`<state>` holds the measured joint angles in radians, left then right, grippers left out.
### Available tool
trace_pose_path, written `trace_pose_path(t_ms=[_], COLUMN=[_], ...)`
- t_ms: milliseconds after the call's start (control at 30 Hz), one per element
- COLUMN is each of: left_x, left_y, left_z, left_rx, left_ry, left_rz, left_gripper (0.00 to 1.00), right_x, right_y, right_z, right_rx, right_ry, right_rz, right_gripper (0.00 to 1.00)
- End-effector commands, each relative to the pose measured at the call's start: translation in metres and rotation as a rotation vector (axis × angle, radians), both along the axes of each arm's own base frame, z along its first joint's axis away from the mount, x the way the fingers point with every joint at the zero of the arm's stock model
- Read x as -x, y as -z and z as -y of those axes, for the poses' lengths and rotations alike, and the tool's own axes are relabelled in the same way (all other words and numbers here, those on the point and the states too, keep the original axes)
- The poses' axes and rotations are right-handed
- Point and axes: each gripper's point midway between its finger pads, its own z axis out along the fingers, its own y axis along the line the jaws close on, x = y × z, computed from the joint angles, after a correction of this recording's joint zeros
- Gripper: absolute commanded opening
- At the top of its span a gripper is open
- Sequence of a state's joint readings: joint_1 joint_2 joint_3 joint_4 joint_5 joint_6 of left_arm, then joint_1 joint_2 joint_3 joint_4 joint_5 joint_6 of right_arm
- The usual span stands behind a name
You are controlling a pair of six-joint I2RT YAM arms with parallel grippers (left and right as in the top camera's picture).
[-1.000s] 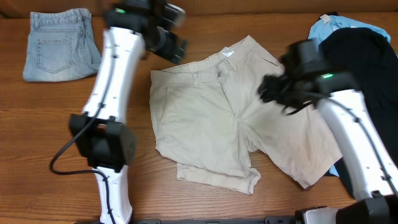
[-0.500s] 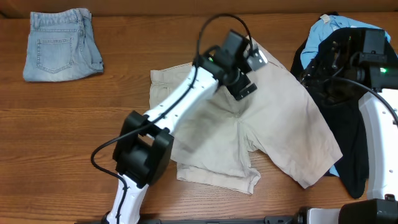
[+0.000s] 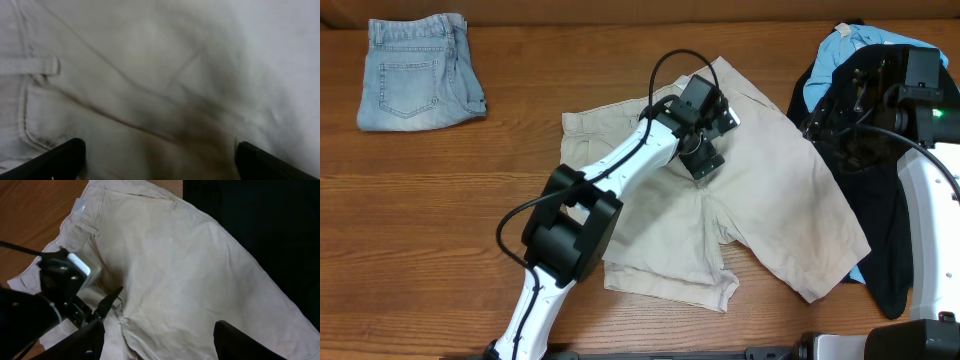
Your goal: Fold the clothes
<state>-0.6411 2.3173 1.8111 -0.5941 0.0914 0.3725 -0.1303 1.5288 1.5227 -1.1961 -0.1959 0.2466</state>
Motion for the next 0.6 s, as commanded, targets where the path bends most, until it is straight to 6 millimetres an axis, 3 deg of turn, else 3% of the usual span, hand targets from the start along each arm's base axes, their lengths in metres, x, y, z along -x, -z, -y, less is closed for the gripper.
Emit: trace_pose_path(t_ms=[0, 100, 267, 400, 567], left_x=[-0.002, -0.016, -0.044, -0.064, -0.069], left_y=[0.02, 0.02, 0.022, 0.026, 0.033], left_z=[-0.013, -0.029, -0.082, -0.151, -0.238], left_rx=[-0.017, -0.012, -0.008, -0.041, -0.048], left_ry=[-0.096, -0.215, -0.454, -0.672, -0.921], left_rz=[-0.045, -0.045, -0.069, -0.097, -0.191], left_gripper=[1.0, 1.0, 1.0, 1.0, 1.0], right_x=[-0.002, -0.002, -0.002, -0.001, 0.002], right_y=[-0.015, -0.015, -0.014, -0.009, 0.004], right_z=[-0.001, -0.001, -0.001, -0.001, -0.005], right_rx=[0.008, 0.007, 0.007, 0.005, 0.0], right_ry=[-0.017, -0.017, -0.017, -0.017, -0.026], right_rz=[0.049, 0.049, 0.046, 0.034, 0.007], right_gripper=[0.74, 0.74, 0.74, 0.74, 0.74])
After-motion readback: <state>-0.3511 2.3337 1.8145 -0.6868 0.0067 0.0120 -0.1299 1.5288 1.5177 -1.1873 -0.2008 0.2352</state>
